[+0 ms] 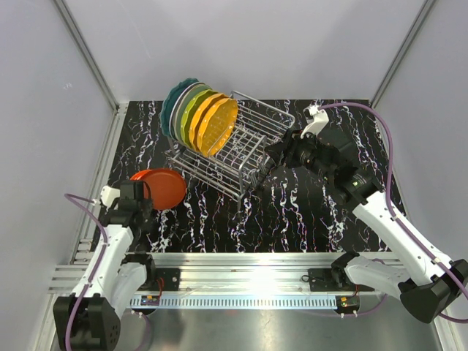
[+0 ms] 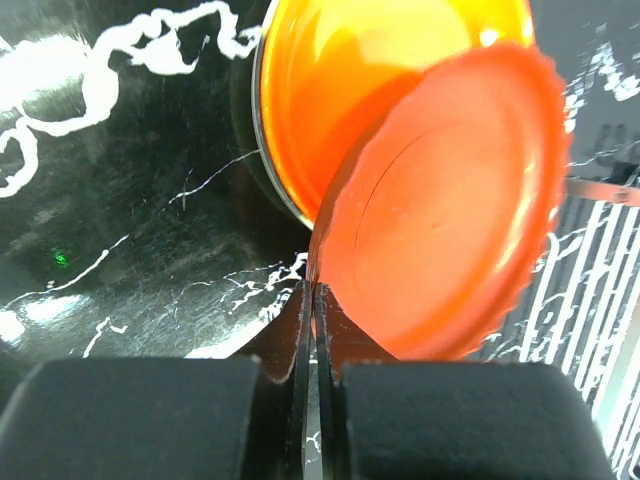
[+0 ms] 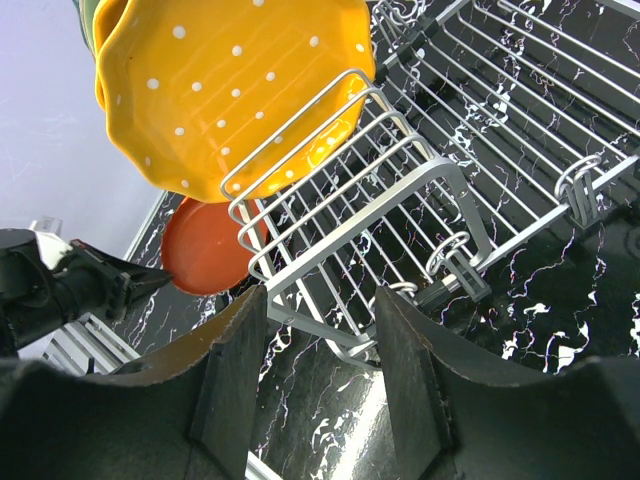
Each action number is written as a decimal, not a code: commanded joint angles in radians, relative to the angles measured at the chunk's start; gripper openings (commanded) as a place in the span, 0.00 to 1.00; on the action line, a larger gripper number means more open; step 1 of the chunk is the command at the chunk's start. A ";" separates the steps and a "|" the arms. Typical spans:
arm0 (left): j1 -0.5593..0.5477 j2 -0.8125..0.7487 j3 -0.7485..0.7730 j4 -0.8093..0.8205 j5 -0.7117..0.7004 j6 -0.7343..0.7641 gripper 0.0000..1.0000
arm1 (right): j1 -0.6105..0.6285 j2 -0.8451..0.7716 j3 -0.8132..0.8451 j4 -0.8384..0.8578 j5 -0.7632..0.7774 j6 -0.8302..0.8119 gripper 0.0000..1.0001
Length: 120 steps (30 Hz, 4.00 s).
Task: Load the plates into the dish rack
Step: Grab a plate with the left arm, then insert the plate into the dish rack
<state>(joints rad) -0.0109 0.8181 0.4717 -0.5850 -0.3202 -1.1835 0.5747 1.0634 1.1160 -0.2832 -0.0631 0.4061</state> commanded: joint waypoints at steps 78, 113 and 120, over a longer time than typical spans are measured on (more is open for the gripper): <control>-0.619 0.613 1.632 -0.208 0.058 0.803 0.00 | -0.007 0.116 0.403 0.026 -0.210 0.119 0.40; -1.072 0.553 1.286 0.036 -0.606 1.237 0.00 | -0.007 0.402 0.314 0.205 -0.205 0.226 0.34; -1.089 0.569 1.297 0.096 -0.689 1.337 0.00 | -0.004 0.434 0.323 0.214 -0.218 0.231 0.34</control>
<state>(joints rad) -1.0874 1.4105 1.7531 -0.5903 -0.9398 0.0906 0.5732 1.4811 1.4181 -0.1215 -0.2569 0.6296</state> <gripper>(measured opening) 0.004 0.338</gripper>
